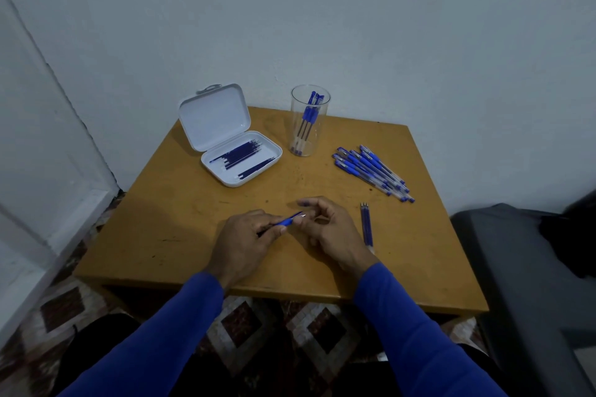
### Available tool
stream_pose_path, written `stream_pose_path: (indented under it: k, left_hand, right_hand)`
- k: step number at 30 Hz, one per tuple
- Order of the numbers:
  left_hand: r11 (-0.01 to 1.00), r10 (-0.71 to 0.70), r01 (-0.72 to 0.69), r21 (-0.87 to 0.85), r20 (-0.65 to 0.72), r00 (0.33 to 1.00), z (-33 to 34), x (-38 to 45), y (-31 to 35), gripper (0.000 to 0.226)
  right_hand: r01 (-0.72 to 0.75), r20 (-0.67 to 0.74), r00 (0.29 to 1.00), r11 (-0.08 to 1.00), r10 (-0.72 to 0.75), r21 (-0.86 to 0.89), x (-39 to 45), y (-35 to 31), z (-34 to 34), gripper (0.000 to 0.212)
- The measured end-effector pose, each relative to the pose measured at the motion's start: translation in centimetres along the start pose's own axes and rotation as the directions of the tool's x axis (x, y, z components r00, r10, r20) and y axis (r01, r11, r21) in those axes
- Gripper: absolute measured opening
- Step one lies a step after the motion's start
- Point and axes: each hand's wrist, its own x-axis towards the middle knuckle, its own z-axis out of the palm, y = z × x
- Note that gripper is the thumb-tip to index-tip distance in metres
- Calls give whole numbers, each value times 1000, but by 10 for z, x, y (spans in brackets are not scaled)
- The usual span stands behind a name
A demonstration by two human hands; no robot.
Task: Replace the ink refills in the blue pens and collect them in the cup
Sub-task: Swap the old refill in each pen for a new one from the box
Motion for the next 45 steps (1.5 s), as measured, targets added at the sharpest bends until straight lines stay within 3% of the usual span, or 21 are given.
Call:
stream_pose_path:
  k: [6, 10, 13, 16, 18, 21, 25, 33, 37, 40, 42, 45]
  left_hand:
    - [1000, -7, 7, -7, -5, 1000, 1, 0, 0, 19]
    - [1000, -15, 15, -2, -12, 1000, 1, 1, -1, 20]
    - [1000, -24, 24, 5, -12, 1000, 0, 0, 0, 21]
    - [999, -29, 29, -19, -16, 999, 0, 0, 1, 20]
    - [999, -40, 39, -24, -18, 999, 0, 0, 1, 20]
    - [999, -44, 44, -13, -18, 999, 0, 0, 2, 21]
    - [999, -44, 44, -13, -20, 999, 0, 0, 2, 21]
    - [999, -50, 50, -3, -8, 999, -1, 0, 3, 22]
    - [998, -54, 54, 10, -9, 999, -2, 0, 3, 22]
    - [998, -55, 55, 8, -8, 998, -2, 0, 3, 21]
    - [997, -75, 75, 14, 1, 997, -2, 0, 4, 22]
    - [998, -66, 66, 23, 7, 998, -3, -1, 4, 21]
  right_hand:
    - [-12, -44, 999, 999, 10, -42, -3, -4, 0, 11]
    - [-57, -158, 985, 996, 66, 64, -4, -7, -3, 9]
    - [-90, -248, 964, 995, 98, 45, -2, -7, -2, 5]
    - [-122, -322, 945, 978, 62, -170, 2, -7, 0, 4]
    - [-131, -343, 939, 915, -9, -381, 5, -7, 1, 9]
    - [-167, -313, 950, 829, -11, -534, 12, -5, 1, 12]
    - [-182, -285, 958, 745, -12, -641, 18, -1, 5, 15]
    - [-200, -276, 961, 725, 14, -659, 21, 2, 8, 19]
    - [-191, -323, 946, 771, -20, -607, 12, -1, 8, 26]
    - [-121, -394, 913, 856, -102, -502, -2, -4, 13, 9]
    - [-93, -365, 931, 969, 3, -230, -9, -7, 19, 7]
    - [-136, -201, 966, 980, 164, 144, -17, -15, 25, 13]
